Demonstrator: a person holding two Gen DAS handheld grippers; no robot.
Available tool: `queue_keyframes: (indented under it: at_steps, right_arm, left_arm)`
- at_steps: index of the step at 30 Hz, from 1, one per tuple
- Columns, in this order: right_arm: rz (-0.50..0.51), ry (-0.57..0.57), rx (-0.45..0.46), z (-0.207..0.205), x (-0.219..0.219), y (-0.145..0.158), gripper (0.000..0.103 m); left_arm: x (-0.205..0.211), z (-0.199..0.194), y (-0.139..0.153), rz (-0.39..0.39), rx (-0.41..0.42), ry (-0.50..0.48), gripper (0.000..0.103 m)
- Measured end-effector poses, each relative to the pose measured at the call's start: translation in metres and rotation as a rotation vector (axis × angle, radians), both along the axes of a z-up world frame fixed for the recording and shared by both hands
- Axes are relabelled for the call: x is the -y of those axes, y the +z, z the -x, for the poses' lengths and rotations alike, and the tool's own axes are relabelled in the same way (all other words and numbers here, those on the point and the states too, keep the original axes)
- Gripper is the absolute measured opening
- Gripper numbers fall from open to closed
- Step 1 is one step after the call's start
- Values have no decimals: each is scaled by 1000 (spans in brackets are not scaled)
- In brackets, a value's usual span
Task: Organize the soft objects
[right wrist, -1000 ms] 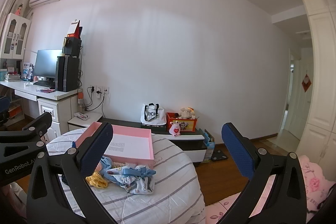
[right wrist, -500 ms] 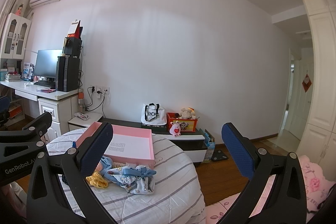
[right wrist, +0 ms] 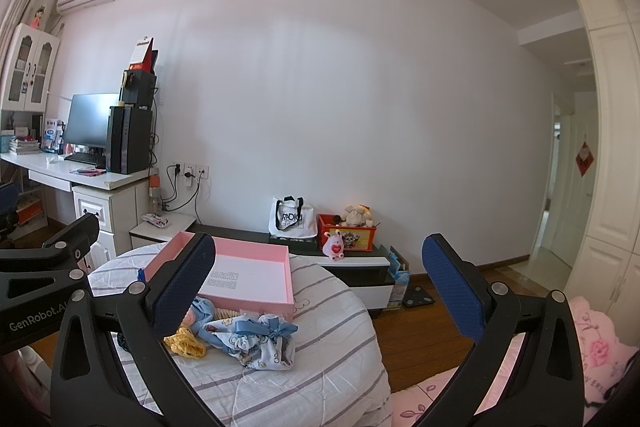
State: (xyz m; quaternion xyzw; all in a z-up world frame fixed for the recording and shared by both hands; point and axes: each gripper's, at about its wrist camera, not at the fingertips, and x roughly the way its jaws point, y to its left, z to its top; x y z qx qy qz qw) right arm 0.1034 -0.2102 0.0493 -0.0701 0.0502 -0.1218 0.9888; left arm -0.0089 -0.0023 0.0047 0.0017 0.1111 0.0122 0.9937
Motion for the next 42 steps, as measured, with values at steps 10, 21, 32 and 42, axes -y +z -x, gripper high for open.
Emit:
queue_keyframes:
  at_steps: [10, 21, 32, 42]
  right_arm:
    - [3, 3, -11, -1, 0, -4, 103]
    - [2, 14, -82, -20, -2, -19, 103]
    - [-1, 31, -225, -55, -8, -52, 103]
    - [-17, 41, -387, -92, -11, -93, 103]
  left_arm:
    - [0, -2, -2, -3, -10, 3, 102]
    - [0, -15, -8, -18, -69, 5, 102]
    - [-2, -47, -27, -42, -207, 16, 102]
    - [-5, -83, -48, -57, -370, 22, 102]
